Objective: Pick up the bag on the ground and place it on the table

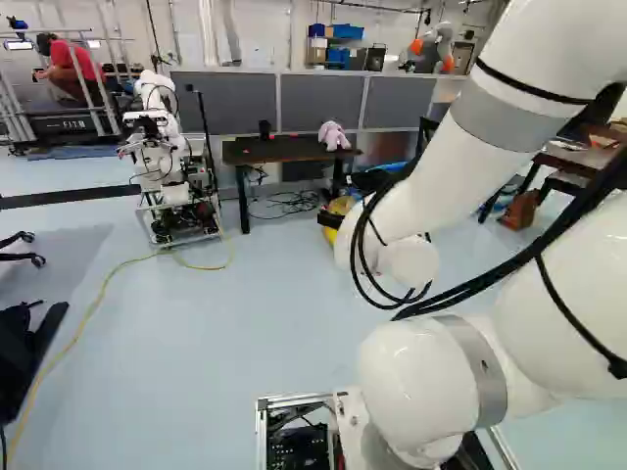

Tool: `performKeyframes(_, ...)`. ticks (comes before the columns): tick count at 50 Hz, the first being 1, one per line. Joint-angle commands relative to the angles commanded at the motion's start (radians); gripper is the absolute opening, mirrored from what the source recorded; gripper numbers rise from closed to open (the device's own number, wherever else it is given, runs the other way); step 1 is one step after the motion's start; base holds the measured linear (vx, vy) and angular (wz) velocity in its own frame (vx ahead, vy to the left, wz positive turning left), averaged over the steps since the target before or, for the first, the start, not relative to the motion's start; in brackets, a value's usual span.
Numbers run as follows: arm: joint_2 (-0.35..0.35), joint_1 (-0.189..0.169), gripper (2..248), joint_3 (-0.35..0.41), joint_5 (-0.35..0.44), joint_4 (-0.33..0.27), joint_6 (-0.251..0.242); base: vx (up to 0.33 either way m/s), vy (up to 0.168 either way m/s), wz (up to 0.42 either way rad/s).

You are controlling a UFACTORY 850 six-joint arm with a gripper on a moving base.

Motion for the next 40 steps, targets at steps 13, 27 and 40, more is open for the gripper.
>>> performKeyframes(13,0.0,0.0,247,0.0,0.0,0.0,0.0,0.0,0.0,0.0)
performKeyframes(27,0.0,0.0,247,0.0,0.0,0.0,0.0,0.0,0.0,0.0)
performKeyframes(40,0.0,0.0,247,0.0,0.0,0.0,0.0,0.023,0.0,-0.002)
